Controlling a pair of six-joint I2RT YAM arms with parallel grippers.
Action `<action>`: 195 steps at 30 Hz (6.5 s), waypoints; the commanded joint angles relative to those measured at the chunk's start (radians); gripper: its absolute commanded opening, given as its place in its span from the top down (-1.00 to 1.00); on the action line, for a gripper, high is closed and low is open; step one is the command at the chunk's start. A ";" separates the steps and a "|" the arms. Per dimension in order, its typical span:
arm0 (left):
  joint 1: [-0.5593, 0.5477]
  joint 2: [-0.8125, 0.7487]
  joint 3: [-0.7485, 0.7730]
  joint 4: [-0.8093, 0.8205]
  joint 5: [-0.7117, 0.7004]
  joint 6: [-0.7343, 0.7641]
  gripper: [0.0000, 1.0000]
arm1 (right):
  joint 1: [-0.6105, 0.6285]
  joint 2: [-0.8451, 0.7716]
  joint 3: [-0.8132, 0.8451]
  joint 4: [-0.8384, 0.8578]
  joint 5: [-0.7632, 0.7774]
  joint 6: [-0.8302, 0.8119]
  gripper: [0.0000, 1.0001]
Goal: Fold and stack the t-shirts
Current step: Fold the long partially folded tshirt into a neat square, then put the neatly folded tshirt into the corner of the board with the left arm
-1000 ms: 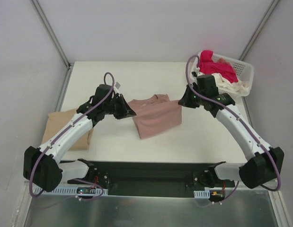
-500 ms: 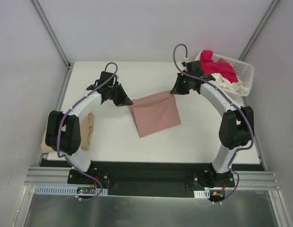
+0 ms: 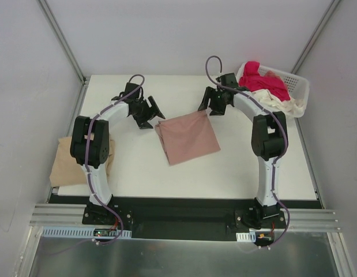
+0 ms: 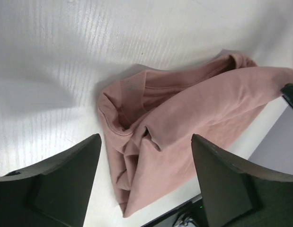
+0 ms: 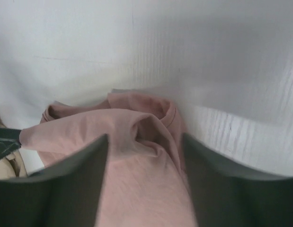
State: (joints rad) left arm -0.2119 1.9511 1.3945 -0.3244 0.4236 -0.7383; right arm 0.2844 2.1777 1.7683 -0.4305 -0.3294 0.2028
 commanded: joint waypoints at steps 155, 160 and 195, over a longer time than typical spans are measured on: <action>-0.043 -0.854 -0.487 -0.284 -1.471 0.766 1.00 | 0.179 -1.559 -1.213 -0.148 0.664 -0.077 -0.93; 0.029 -0.738 -0.516 -0.145 -1.445 0.864 1.00 | 0.179 -1.566 -1.215 -0.151 0.664 -0.077 -0.93; 0.369 -0.684 -0.577 0.116 -1.428 0.970 0.71 | 0.179 -1.561 -1.218 -0.146 0.652 -0.082 -0.93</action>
State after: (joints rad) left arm 0.0586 1.2190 0.8177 -0.2905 -0.9009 0.2871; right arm 0.4633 0.6273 0.5545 -0.5941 0.3161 0.1268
